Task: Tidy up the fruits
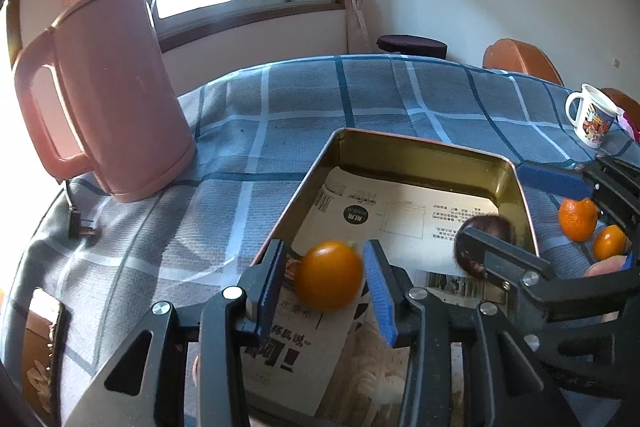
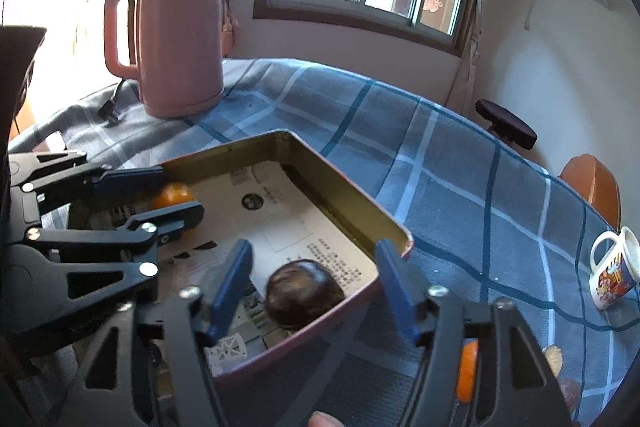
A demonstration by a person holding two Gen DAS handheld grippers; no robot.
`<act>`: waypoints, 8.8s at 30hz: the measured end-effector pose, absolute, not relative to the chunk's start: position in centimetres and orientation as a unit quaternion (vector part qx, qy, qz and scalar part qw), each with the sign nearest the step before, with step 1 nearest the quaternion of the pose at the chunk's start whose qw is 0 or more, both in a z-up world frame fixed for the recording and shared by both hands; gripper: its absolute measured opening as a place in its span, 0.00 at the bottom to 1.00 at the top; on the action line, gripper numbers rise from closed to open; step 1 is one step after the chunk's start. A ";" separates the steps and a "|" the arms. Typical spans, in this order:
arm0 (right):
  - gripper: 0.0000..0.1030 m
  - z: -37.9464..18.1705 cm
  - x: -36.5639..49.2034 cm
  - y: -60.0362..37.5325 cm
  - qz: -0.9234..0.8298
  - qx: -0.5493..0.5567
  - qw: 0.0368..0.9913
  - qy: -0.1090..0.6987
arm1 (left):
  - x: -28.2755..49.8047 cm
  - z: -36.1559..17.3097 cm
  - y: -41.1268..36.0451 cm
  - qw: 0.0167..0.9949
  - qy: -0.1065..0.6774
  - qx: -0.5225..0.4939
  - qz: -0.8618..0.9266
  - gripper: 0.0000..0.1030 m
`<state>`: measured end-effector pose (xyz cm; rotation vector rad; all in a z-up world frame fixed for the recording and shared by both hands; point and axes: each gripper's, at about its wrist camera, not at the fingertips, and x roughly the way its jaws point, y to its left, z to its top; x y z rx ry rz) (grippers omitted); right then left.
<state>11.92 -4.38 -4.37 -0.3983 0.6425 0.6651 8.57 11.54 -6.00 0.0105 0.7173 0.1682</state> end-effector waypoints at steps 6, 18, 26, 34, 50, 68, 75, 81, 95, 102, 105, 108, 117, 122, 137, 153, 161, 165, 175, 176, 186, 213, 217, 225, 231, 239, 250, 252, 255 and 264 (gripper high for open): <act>0.81 -2.8 10.6 -6.5 0.321 -0.160 0.888 0.286 | 6.4 -4.0 11.0 0.945 0.308 0.023 0.107 0.80; 0.86 -0.3 7.8 -14.9 0.270 -0.120 0.926 0.237 | 5.5 -1.4 5.0 0.962 0.270 0.014 0.044 0.81; 0.86 -0.9 7.8 -26.1 0.135 -0.098 0.952 0.256 | 6.5 -2.5 -2.3 0.957 0.287 0.035 -0.035 0.81; 0.71 -2.8 8.7 -33.2 0.078 -0.058 0.946 0.310 | 7.8 -4.5 -7.9 0.941 0.319 0.053 -0.096 0.81; 0.48 -6.1 8.6 -31.3 0.163 -0.067 0.913 0.367 | 9.9 -6.8 -10.4 0.917 0.361 0.058 -0.157 0.69; 0.28 -6.8 9.2 -30.9 0.171 -0.075 0.900 0.393 | 10.8 -7.2 -10.8 0.902 0.380 0.027 -0.204 0.36; 0.28 -6.4 8.7 -31.0 0.166 -0.076 0.909 0.374 | 10.0 -6.7 -10.6 0.908 0.364 0.030 -0.202 0.36; 0.28 -5.9 7.7 -30.9 0.168 -0.080 0.921 0.344 | 9.4 -6.3 -9.7 0.917 0.347 0.012 -0.197 0.36; 0.28 -5.2 6.3 -30.8 0.168 -0.089 0.935 0.299 | 8.5 -5.5 -8.7 0.934 0.312 -0.005 -0.176 0.36; 0.28 -5.0 5.9 -30.8 0.168 -0.091 0.940 0.284 | 8.0 -5.1 -8.5 0.941 0.295 -0.002 -0.166 0.36; 0.28 -4.9 5.5 -30.8 0.168 -0.092 0.943 0.274 | 7.6 -4.9 -8.5 0.945 0.285 0.000 -0.162 0.36; 0.28 -4.8 5.2 -30.8 0.166 -0.094 0.945 0.265 | 7.4 -4.7 -8.5 0.947 0.278 0.003 -0.159 0.36; 0.28 -4.6 4.8 -30.9 0.166 -0.095 0.949 0.250 | 7.0 -4.5 -8.4 0.952 0.264 0.001 -0.153 0.36; 0.28 -4.4 4.4 -31.0 0.166 -0.096 0.952 0.237 | 6.8 -4.4 -8.2 0.954 0.258 -0.004 -0.152 0.36; 0.28 -4.2 3.6 -31.1 0.164 -0.097 0.959 0.209 | 5.6 -3.8 -7.9 0.964 0.225 -0.006 -0.144 0.36; 0.28 -4.0 2.7 -31.2 0.167 -0.100 0.964 0.179 | 4.7 -3.5 -7.9 0.970 0.199 -0.004 -0.136 0.36; 0.28 -3.8 2.1 -31.3 0.172 -0.101 0.967 0.158 | 4.1 -3.4 -7.6 0.973 0.189 -0.012 -0.130 0.36; 0.28 -3.6 2.0 -31.4 0.170 -0.094 0.969 0.153 | 3.9 -3.3 -7.4 0.974 0.186 -0.012 -0.127 0.36; 0.28 -2.1 1.9 -30.4 0.179 -0.097 0.968 0.144 | 3.6 -2.5 -6.6 0.978 0.177 -0.012 -0.113 0.36; 0.28 -1.9 1.9 -30.2 0.182 -0.098 0.968 0.144 | 3.6 -2.4 -6.5 0.978 0.177 -0.011 -0.110 0.36; 0.28 -0.3 2.6 -27.7 0.205 -0.113 0.962 0.138 | 3.8 -2.1 -4.9 0.978 0.185 -0.018 -0.090 0.36; 0.28 2.0 4.6 -17.8 0.287 -0.159 0.933 0.149 | 4.0 -2.4 2.1 0.976 0.212 -0.044 -0.011 0.36; 0.28 1.9 5.0 -16.0 0.301 -0.166 0.927 0.152 | 4.1 -2.6 3.3 0.975 0.219 -0.045 0.005 0.36; 0.28 1.7 5.5 -13.2 0.322 -0.178 0.917 0.156 | 3.8 -3.0 5.7 0.972 0.227 -0.056 0.028 0.36; 0.28 1.4 5.6 -11.2 0.337 -0.183 0.909 0.161 | 3.8 -3.3 7.3 0.970 0.233 -0.059 0.041 0.36; 0.28 0.7 5.5 -8.6 0.357 -0.191 0.899 0.168 | 3.8 -3.7 9.0 0.967 0.241 -0.065 0.057 0.36; 0.28 -0.9 5.7 -5.8 0.377 -0.201 0.885 0.186 | 4.0 -4.5 11.4 0.959 0.263 -0.069 0.080 0.36; 0.28 -1.3 5.7 -5.5 0.381 -0.201 0.882 0.193 | 4.1 -4.7 11.7 0.957 0.269 -0.070 0.082 0.36; 0.28 -1.6 5.7 -5.2 0.384 -0.203 0.878 0.200 | 4.2 -5.0 12.0 0.955 0.275 -0.069 0.085 0.36; 0.28 -2.6 6.1 -4.1 0.396 -0.202 0.867 0.224 | 4.5 -5.5 11.8 0.952 0.290 -0.057 0.085 0.36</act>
